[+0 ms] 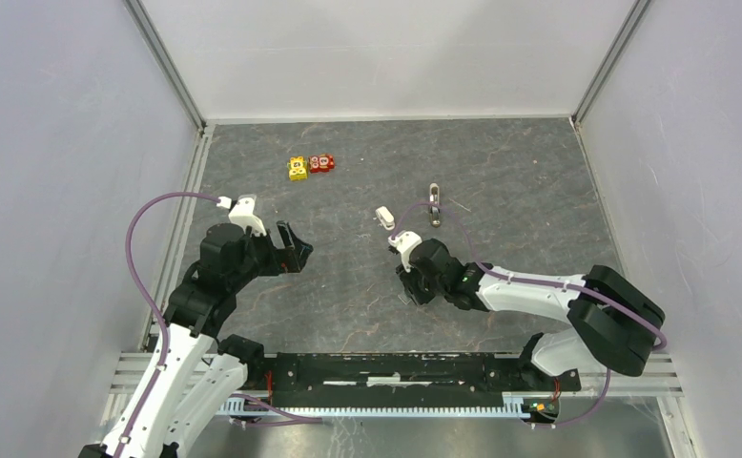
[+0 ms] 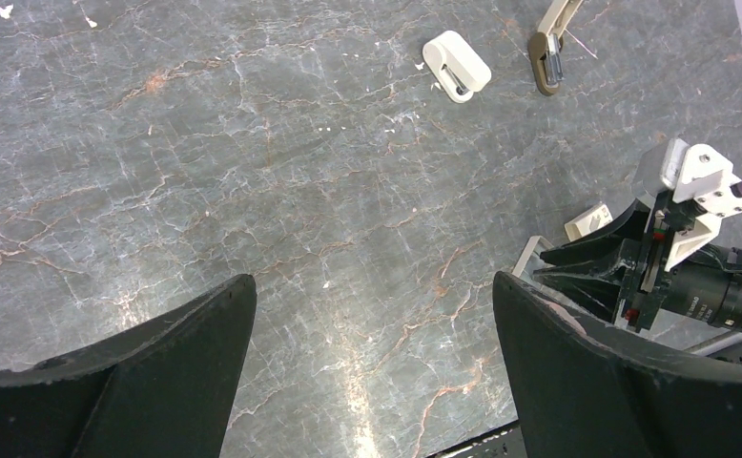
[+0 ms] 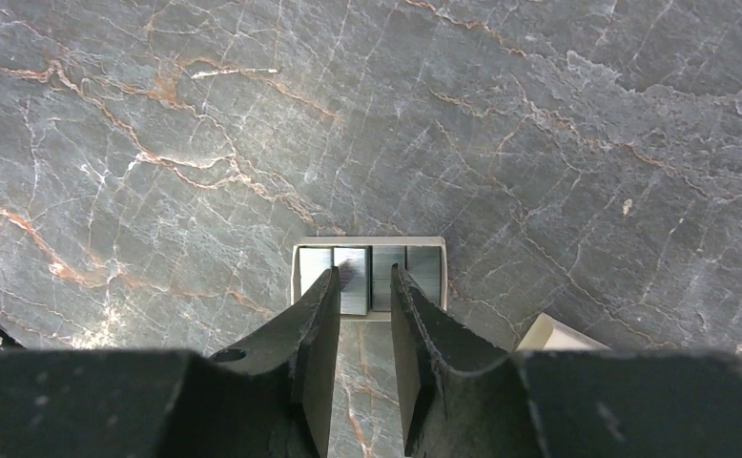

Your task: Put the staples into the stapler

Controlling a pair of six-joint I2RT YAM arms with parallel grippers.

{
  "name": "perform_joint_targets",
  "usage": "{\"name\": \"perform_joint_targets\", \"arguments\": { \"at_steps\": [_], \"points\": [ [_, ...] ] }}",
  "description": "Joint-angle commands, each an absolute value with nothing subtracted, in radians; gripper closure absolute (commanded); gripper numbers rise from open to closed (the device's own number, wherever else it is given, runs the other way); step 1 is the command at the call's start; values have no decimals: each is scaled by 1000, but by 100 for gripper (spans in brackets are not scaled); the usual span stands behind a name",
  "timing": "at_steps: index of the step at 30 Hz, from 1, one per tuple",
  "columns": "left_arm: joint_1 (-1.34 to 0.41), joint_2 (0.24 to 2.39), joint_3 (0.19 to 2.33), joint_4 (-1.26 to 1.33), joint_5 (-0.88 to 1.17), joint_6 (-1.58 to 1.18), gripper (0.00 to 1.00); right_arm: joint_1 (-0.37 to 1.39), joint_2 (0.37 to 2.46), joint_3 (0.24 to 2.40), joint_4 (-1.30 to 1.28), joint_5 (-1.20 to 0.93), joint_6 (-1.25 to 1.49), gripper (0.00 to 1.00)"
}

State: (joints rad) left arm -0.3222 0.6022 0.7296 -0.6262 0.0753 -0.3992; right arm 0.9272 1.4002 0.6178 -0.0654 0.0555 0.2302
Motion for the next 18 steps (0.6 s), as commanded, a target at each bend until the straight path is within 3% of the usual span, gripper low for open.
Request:
{"name": "perform_joint_targets", "arguments": {
  "at_steps": [1, 18],
  "points": [
    [-322, 602, 729, -599, 56, -367, 0, 925, 1413, 614, -21, 43, 223, 68],
    [-324, 619, 726, -591, 72, -364, 0, 927, 1290, 590, -61, 230, 270, 78]
  ]
}}
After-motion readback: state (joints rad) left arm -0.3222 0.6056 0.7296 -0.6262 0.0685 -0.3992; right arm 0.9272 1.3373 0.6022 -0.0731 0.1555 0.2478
